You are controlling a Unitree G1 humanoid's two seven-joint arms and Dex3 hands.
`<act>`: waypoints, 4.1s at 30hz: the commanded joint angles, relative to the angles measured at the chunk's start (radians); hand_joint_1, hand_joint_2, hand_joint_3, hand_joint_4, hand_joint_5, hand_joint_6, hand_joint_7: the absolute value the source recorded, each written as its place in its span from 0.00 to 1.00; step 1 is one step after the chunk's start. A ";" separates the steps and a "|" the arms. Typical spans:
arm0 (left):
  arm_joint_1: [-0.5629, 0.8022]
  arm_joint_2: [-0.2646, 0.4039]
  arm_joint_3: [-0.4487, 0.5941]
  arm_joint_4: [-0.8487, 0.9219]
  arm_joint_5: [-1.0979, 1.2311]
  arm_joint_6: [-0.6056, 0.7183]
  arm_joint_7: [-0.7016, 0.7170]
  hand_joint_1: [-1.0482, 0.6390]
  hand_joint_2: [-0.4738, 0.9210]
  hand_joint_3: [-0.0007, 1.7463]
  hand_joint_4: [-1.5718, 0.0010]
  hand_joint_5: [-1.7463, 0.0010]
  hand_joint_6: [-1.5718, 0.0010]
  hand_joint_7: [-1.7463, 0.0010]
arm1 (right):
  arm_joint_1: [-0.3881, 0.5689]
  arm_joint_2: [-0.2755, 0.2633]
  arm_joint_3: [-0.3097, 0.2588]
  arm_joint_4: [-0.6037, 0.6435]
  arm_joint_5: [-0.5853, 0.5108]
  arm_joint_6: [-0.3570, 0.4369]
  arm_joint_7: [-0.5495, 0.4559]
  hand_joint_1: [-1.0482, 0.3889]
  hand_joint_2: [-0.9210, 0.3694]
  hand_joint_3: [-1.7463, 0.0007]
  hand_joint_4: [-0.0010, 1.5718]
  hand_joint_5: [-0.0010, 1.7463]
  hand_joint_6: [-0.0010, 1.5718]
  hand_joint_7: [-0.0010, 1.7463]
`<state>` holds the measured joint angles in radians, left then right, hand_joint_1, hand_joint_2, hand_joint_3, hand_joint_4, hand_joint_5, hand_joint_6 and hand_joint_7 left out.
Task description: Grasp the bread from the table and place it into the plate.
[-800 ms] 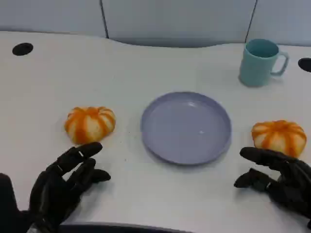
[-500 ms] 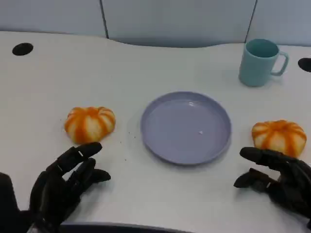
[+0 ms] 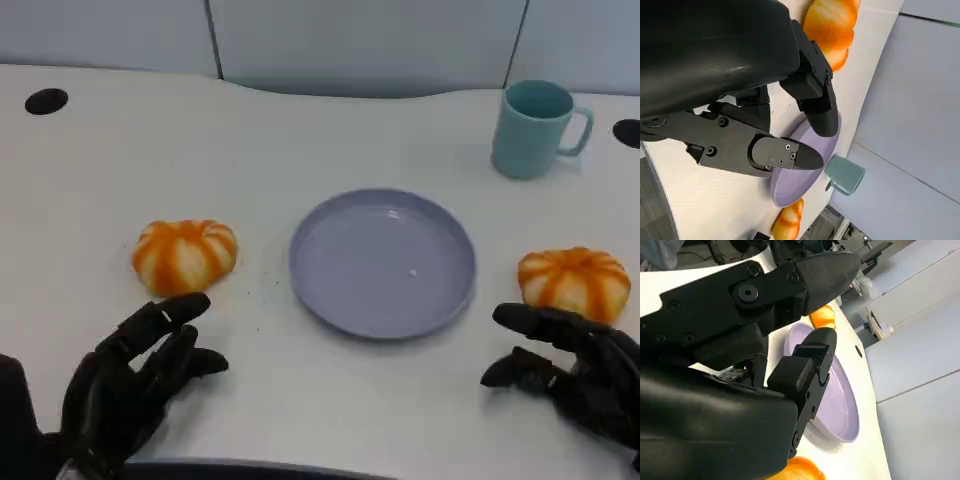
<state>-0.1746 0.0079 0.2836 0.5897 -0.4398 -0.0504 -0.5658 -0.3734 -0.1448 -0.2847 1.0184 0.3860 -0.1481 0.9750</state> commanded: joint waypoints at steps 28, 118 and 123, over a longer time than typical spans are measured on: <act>-0.126 0.150 -0.071 0.089 0.140 -0.283 -0.129 0.37 1.00 0.05 0.79 0.48 0.66 0.92 | 0.037 -0.007 0.007 -0.027 -0.008 0.034 -0.027 0.44 0.00 0.95 0.35 0.63 0.61 0.01; -0.829 0.212 -0.794 0.707 1.166 0.018 0.428 0.26 0.93 0.00 0.95 0.95 0.85 0.99 | 0.082 0.014 0.015 -0.103 0.012 0.052 -0.058 0.43 0.00 0.97 0.37 0.63 0.62 0.02; -0.825 0.193 -0.793 0.724 1.165 0.034 0.441 0.28 0.92 0.00 0.94 0.94 0.84 0.99 | 0.087 0.010 0.018 -0.114 0.011 0.061 -0.056 0.44 0.00 0.96 0.36 0.63 0.62 0.01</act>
<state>-0.9806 0.2040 -0.5065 1.3001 0.7369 -0.0304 -0.1439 -0.3156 -0.1250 -0.2689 0.8973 0.4031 -0.1075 0.9238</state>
